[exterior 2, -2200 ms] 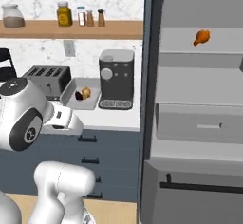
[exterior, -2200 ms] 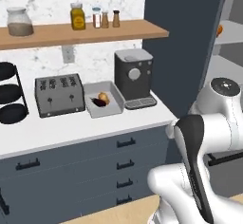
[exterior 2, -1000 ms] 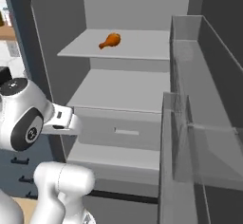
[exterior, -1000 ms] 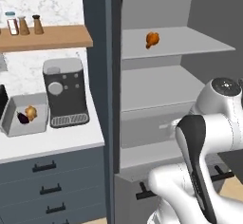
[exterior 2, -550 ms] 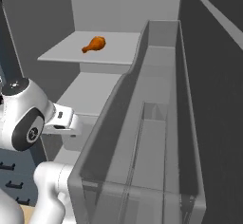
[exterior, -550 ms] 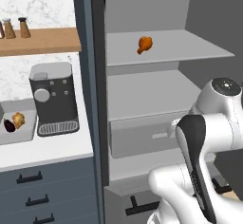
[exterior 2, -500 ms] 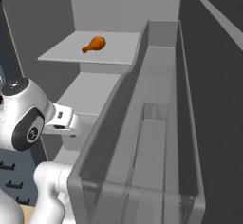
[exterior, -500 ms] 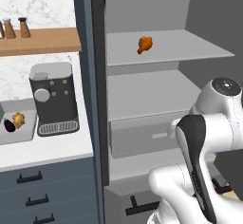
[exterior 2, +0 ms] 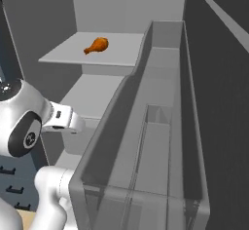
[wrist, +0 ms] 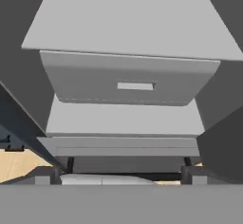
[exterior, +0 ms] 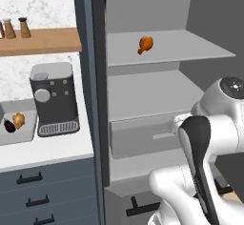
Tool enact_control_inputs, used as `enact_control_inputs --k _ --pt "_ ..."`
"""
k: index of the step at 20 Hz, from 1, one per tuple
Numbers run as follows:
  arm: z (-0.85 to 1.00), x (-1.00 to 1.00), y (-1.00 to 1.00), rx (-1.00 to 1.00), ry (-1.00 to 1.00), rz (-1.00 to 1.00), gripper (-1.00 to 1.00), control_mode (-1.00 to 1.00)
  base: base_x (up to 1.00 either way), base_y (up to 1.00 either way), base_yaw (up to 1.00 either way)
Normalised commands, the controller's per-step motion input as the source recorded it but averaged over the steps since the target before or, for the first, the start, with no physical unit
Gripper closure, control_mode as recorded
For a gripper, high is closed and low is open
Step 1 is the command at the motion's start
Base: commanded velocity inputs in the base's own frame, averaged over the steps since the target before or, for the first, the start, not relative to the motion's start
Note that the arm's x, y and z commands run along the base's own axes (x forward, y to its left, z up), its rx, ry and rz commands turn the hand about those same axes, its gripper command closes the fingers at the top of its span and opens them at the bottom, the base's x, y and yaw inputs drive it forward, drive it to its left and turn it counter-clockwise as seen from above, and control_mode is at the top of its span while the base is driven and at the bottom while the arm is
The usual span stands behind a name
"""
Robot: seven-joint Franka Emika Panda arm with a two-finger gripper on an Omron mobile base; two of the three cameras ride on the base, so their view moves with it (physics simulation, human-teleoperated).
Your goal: Place one eggplant and one chicken drumstick in each tupperware on the nearby counter, to pack two identical lunches.
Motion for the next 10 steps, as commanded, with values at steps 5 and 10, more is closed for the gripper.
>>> enact_control_inputs --k 5,10 --pt "0.74 0.35 0.00 0.06 -0.31 0.00 -1.00 -1.00 0.00 0.00 0.00" --pt "0.94 0.73 0.02 0.12 -0.07 0.00 -1.00 -1.00 0.00 0.00 0.00"
